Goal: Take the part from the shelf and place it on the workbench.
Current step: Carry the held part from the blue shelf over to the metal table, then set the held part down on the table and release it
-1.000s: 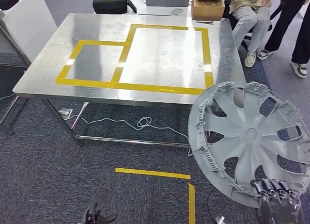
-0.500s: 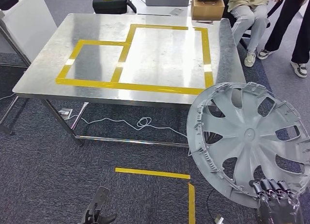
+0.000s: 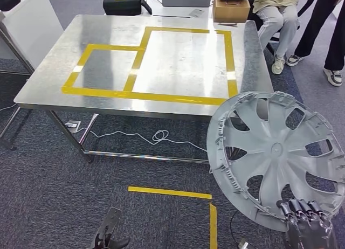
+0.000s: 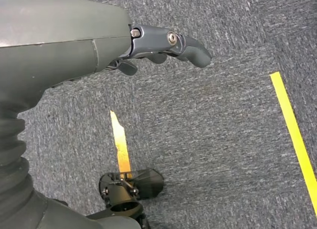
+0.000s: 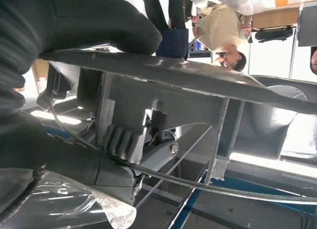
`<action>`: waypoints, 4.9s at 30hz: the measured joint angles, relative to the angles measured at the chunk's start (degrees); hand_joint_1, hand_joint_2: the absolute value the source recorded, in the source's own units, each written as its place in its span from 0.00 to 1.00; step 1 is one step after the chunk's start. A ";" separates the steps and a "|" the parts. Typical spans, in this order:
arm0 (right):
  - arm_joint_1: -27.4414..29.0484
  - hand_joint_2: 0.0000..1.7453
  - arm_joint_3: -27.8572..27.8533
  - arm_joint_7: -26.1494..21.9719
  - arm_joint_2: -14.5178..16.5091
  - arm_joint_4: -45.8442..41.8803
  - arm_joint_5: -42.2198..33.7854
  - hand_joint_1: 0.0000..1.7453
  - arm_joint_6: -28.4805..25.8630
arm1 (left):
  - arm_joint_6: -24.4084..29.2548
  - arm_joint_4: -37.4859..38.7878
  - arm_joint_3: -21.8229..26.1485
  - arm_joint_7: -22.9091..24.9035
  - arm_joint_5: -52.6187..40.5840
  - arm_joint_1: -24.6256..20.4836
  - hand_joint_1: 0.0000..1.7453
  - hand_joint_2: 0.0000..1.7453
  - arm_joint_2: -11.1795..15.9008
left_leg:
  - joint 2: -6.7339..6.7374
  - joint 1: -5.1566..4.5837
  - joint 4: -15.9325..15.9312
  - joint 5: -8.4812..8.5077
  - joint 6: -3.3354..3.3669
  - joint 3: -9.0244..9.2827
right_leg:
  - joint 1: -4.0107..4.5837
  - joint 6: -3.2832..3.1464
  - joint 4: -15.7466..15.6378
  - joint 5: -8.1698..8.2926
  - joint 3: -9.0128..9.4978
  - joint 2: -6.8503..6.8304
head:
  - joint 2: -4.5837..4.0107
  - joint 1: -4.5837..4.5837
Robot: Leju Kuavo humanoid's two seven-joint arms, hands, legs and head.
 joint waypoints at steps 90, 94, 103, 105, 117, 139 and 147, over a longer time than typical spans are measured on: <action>-1.66 1.00 1.21 0.00 0.00 2.26 -0.02 1.00 -0.01 | -0.02 0.00 0.66 0.34 0.27 0.29 0.00 1.00 0.42 | 1.04 -1.30 3.02 1.02 2.01 -4.20 | 1.91 -1.28 2.76 -2.09 -1.17 0.04 | 0.01 0.21; -1.70 1.00 1.28 0.32 0.00 2.36 -0.01 1.00 -0.01 | -0.04 0.00 0.84 0.35 0.32 0.28 0.00 1.00 0.52 | 1.05 -1.19 4.33 -0.06 0.96 -4.70 | 1.83 -2.41 2.53 -1.98 -0.96 0.00 | 0.01 0.08; -1.85 1.00 1.33 0.46 0.00 2.43 0.00 1.00 -0.01 | -0.04 0.00 0.92 0.42 0.34 0.40 0.00 1.00 0.61 | 1.29 -0.54 9.16 -0.04 0.31 -6.87 | 1.79 -2.95 2.52 -2.21 -0.47 -0.13 | 0.01 -0.20; -1.92 1.00 1.34 0.48 0.00 2.44 0.00 1.00 -0.01 | -0.04 0.00 0.92 0.42 0.34 0.29 0.00 1.00 0.62 | 1.32 -0.74 4.27 1.18 0.80 -4.78 | 1.95 -2.43 2.64 -2.28 -0.62 -0.09 | 0.02 -0.16; -1.93 1.00 1.56 0.50 0.00 2.73 -0.02 1.00 -0.01 | -0.09 0.00 0.96 0.39 0.37 0.36 0.00 1.00 0.43 | 1.30 -0.70 2.80 1.19 2.59 -4.27 | 1.75 -0.49 13.60 -5.63 -6.46 -0.06 | 0.01 0.14; -2.00 1.00 1.62 0.63 0.00 2.83 0.00 1.00 -0.01 | -0.04 0.00 0.96 0.30 0.37 0.11 0.00 1.00 0.61 | 1.27 -0.60 0.32 2.27 2.71 -2.94 | 2.04 -1.17 3.33 -3.01 -1.17 0.04 | 0.02 0.01; -1.97 1.00 1.64 0.64 0.00 3.04 -0.02 1.00 -0.01 | -0.08 0.00 1.00 0.31 0.37 0.21 0.00 1.00 0.44 | 1.32 0.87 1.06 1.37 1.01 -2.43 | 0.36 1.85 9.38 -3.31 -4.93 0.00 | 0.01 0.22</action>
